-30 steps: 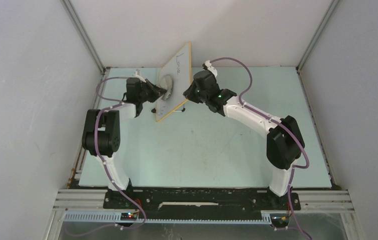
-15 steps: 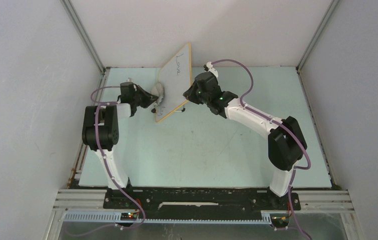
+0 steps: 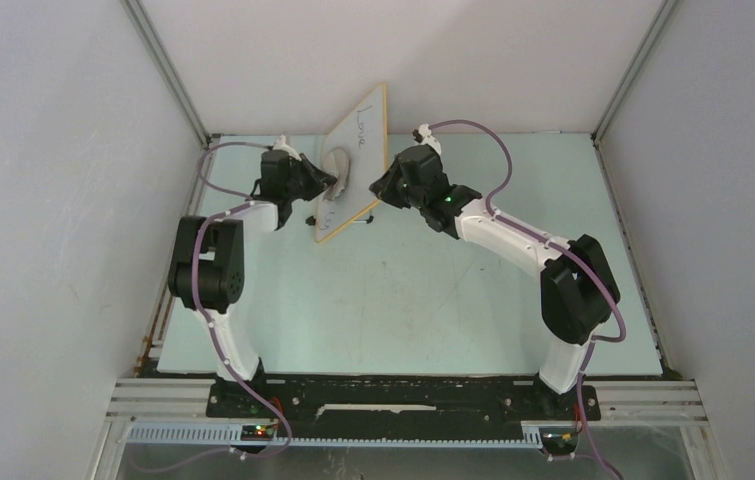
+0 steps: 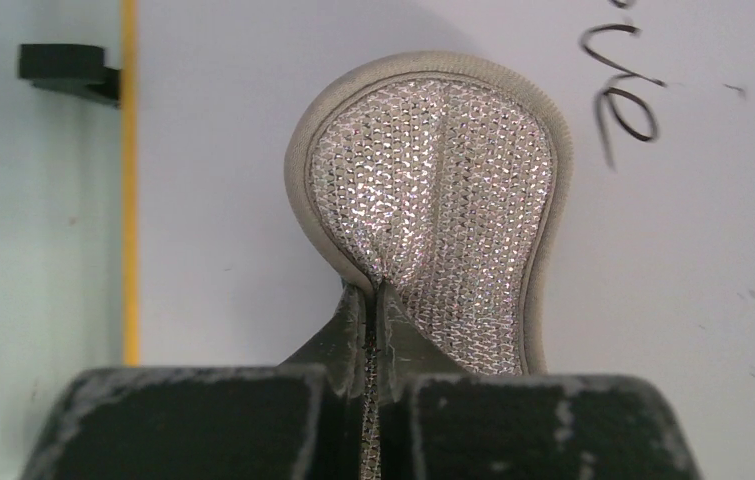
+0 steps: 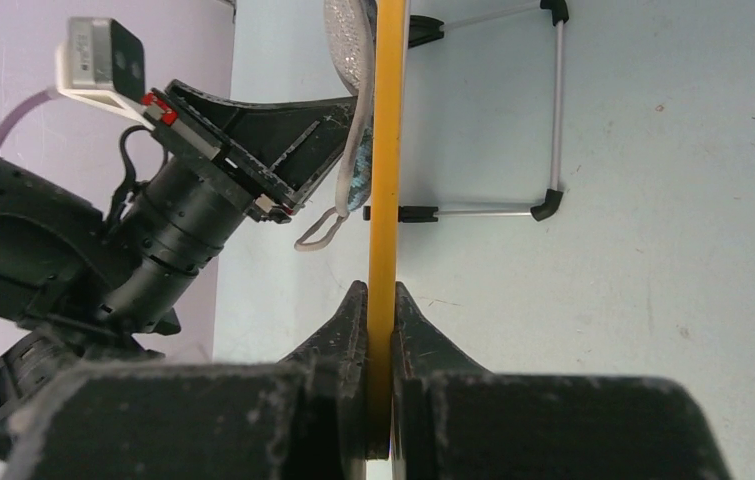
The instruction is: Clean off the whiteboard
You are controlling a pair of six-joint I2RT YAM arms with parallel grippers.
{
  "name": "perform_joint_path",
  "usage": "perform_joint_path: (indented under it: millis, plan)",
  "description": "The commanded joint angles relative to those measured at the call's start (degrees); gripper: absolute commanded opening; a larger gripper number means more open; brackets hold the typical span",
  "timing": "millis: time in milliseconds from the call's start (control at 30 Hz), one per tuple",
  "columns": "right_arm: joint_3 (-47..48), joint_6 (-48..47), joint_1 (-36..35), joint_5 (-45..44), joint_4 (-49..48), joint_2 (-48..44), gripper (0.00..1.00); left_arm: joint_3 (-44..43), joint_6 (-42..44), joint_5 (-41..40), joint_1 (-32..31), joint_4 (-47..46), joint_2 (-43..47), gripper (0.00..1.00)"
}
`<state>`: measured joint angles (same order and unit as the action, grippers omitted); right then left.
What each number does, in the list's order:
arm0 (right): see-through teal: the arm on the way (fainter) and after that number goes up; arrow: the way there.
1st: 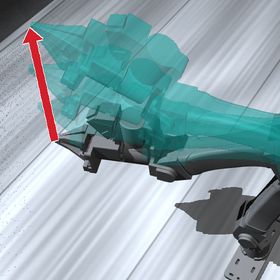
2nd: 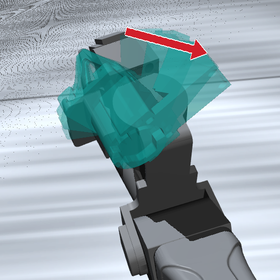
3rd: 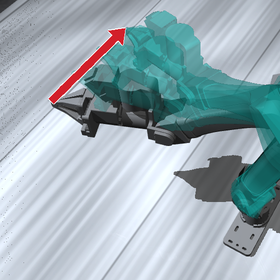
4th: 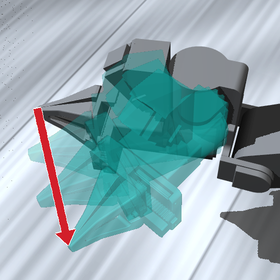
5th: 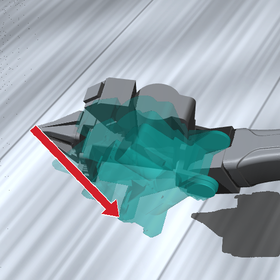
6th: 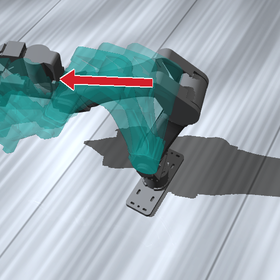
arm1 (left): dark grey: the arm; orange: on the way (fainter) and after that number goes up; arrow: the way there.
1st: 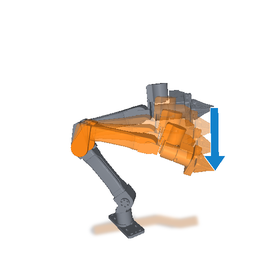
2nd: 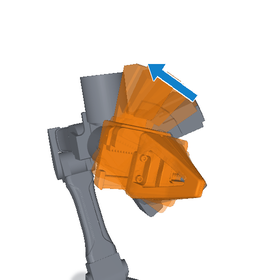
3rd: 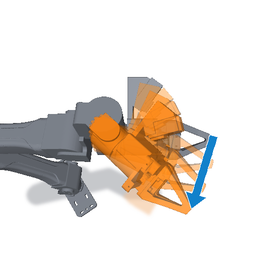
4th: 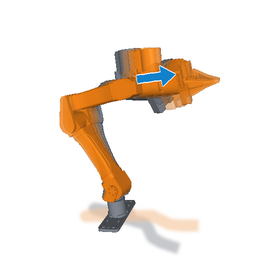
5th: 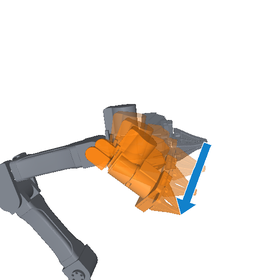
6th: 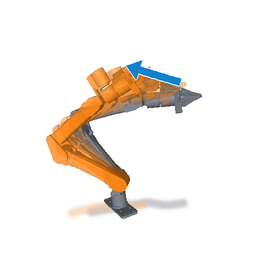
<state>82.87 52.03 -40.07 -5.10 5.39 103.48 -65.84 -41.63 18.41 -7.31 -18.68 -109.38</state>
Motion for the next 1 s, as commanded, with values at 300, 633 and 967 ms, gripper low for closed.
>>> perform_joint_path:
  millis: [300,633,967]
  plan:
    - [-1.01,-3.04,-2.12,6.59,-6.22,-1.88,0.0,-0.66,-2.29,4.85,3.21,6.62,-2.94,0.0]
    - [-1.13,-1.66,-1.9,7.26,-8.5,-1.5,0.0,12.82,-8.07,2.5,4.77,0.72,5.46,0.0]
    - [-1.22,-0.77,-1.94,8.2,-8.84,-2.19,0.0,14.67,-3.25,5.57,-3.98,-6.11,11.81,0.0]
